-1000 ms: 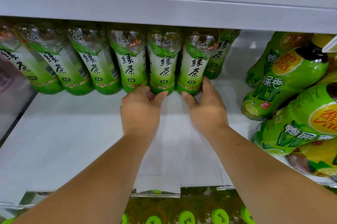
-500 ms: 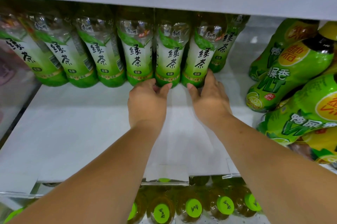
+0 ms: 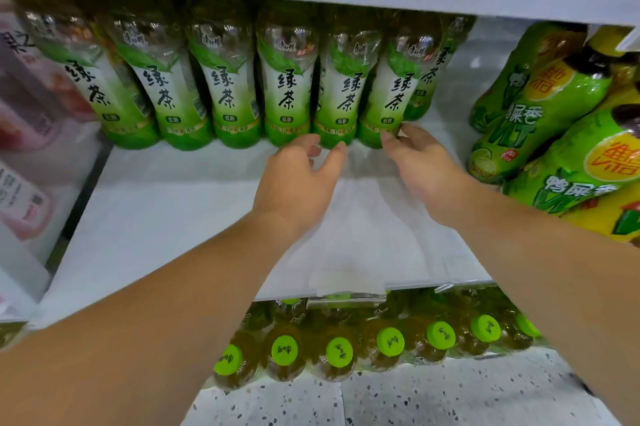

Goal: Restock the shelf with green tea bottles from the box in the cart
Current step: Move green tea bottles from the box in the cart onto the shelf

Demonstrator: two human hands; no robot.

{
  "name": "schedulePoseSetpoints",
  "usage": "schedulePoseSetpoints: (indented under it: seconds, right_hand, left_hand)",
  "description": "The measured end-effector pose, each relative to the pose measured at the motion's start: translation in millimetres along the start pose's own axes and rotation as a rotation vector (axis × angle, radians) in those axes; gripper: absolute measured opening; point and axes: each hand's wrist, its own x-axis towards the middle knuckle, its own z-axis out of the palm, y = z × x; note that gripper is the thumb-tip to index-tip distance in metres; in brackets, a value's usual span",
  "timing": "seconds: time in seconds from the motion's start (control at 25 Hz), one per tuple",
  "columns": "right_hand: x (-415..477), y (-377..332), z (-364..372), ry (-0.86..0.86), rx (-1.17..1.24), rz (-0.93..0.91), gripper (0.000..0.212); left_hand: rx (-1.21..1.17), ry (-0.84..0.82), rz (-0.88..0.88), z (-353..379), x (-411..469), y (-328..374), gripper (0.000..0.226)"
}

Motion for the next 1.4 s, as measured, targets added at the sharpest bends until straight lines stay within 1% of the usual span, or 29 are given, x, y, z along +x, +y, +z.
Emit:
schedulePoseSetpoints:
  seconds: [0.04, 0.12, 0.16, 0.32, 0.44, 0.52, 0.6, 0.68, 0.88, 1.04, 1.12, 1.2, 1.28, 1.4]
  right_hand:
    - [-10.4, -1.6, -0.5, 0.003, 0.023, 0.019, 0.025]
    - [-34.5, -2.9, -1.0, 0.012, 0.053, 0.049, 0.038]
    - [-49.1, -2.8, -1.0, 0.015, 0.07, 0.079, 0.041]
    - [-114.1, 1.1, 3.2, 0.059, 0.223, 0.217, 0.038]
    - [-168.1, -10.6, -5.8, 0.074, 0.224, 0.332, 0.04]
    - [-186.4, -8.4, -7.8, 0.036, 0.166, 0.347, 0.044]
    - [-214.5, -16.6, -20.4, 0.046, 0.121, 0.383, 0.047]
    - [-252.7, -29.9, -35.7, 0.086, 0.13, 0.399, 0.047]
    - [-345.7, -65.5, -74.0, 0.209, 0.207, 0.463, 0.049]
    - [-417.1, -63.3, -100.4, 0.312, 0.175, 0.487, 0.049]
    - [-452.1, -59.9, -114.1, 0.372, 0.198, 0.515, 0.046]
    - [-482.8, -56.6, -128.3, 0.394, 0.205, 0.539, 0.045]
    - [-511.1, -49.2, -144.6, 0.428, 0.23, 0.559, 0.047]
    - [-546.1, -26.9, -177.2, 0.459, 0.265, 0.589, 0.048]
  left_hand:
    - [-0.015, -0.016, -0.018, -4.9, -6.9, 3.3, 0.053]
    - [-0.037, -0.059, -0.066, -17.4, -22.6, 8.6, 0.053]
    - [-0.051, -0.088, -0.093, -23.1, -30.3, 8.6, 0.052]
    - [-0.172, -0.179, -0.206, -41.8, -73.9, 4.7, 0.06]
    - [-0.123, -0.309, -0.267, -61.6, -112.6, 17.7, 0.048]
    - [-0.092, -0.368, -0.277, -68.2, -125.8, 17.1, 0.044]
    - [-0.079, -0.409, -0.304, -81.3, -138.9, 33.3, 0.04]
    - [-0.092, -0.454, -0.324, -95.1, -161.4, 56.7, 0.037]
    - [-0.04, -0.548, -0.334, -115.3, -226.0, 118.1, 0.041]
    - [-0.029, -0.65, -0.299, -103.1, -290.2, 155.3, 0.041]
    - [-0.027, -0.693, -0.295, -91.6, -319.0, 172.0, 0.038]
    - [-0.01, -0.756, -0.315, -80.8, -343.0, 186.5, 0.033]
    - [0.029, -0.835, -0.312, -68.5, -367.4, 199.2, 0.037]
    - [0.114, -0.927, -0.251, -44.7, -400.8, 219.9, 0.043]
